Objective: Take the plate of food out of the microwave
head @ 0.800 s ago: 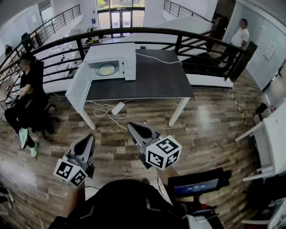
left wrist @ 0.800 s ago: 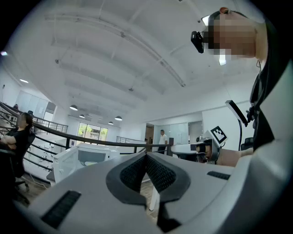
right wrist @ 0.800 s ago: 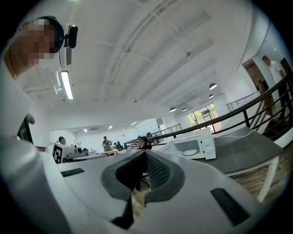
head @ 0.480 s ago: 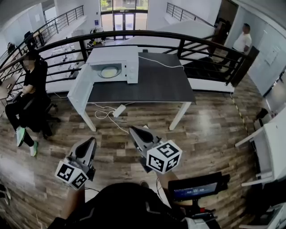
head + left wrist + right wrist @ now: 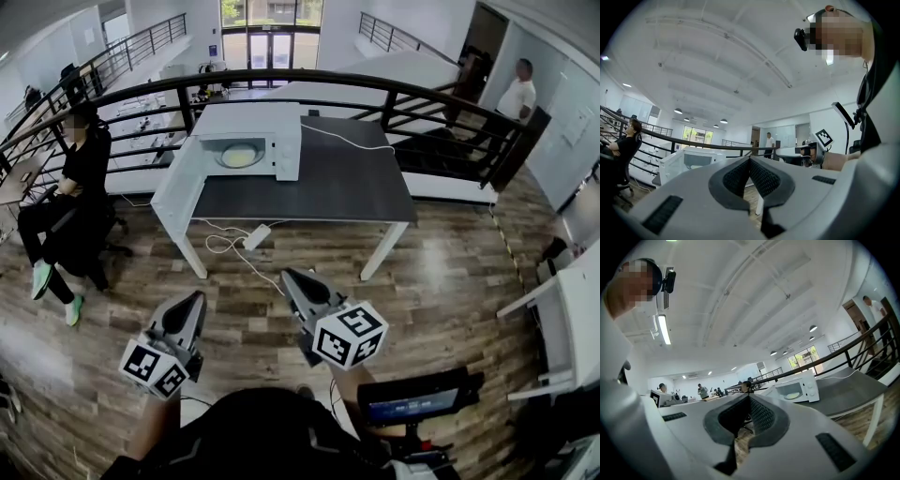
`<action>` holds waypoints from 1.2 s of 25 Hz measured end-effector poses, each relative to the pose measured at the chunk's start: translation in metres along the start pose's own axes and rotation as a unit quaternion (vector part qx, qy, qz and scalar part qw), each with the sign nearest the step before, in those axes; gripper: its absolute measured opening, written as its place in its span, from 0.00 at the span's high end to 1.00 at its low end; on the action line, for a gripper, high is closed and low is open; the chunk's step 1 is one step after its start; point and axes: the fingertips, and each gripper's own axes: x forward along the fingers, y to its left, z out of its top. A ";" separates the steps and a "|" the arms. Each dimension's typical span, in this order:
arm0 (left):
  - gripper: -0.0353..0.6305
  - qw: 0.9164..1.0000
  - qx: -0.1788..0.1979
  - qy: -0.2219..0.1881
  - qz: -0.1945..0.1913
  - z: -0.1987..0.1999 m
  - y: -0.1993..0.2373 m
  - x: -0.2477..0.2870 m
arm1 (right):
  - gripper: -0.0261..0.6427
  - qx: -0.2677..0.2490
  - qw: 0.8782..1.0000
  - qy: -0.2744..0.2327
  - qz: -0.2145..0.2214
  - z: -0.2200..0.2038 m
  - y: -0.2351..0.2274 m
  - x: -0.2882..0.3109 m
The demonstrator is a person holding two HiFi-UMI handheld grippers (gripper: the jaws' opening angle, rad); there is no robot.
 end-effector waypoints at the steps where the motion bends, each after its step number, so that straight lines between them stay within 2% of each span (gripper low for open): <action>1: 0.94 1.000 0.008 0.002 0.002 0.000 0.000 0.000 | 0.96 0.000 1.000 0.001 0.000 -0.001 0.001 0.001; 4: 0.94 1.000 0.023 0.006 0.007 -0.003 0.002 -0.002 | 0.96 -0.006 1.000 0.003 0.003 -0.004 0.004 0.003; 9: 0.94 1.000 0.009 -0.002 -0.005 -0.009 0.009 -0.012 | 0.96 -0.049 0.999 0.012 -0.018 -0.017 0.011 0.009; 13: 0.94 1.000 0.005 -0.003 -0.017 -0.004 0.007 -0.008 | 0.96 -0.031 0.999 0.005 -0.013 -0.009 0.012 0.010; 17: 0.94 0.999 -0.016 -0.010 -0.026 -0.012 0.017 -0.020 | 0.96 -0.031 0.999 0.010 -0.019 -0.024 0.019 0.017; 24: 0.94 0.999 -0.014 -0.012 -0.029 -0.001 0.017 -0.019 | 0.96 -0.023 0.999 0.007 -0.021 -0.013 0.020 0.015; 28: 0.94 0.998 -0.036 -0.034 -0.037 0.002 0.029 -0.025 | 0.96 -0.022 0.999 0.007 -0.025 -0.017 0.025 0.024; 30: 0.94 0.998 -0.032 -0.031 -0.038 0.004 0.032 -0.026 | 0.96 -0.022 0.999 0.006 -0.027 -0.016 0.028 0.027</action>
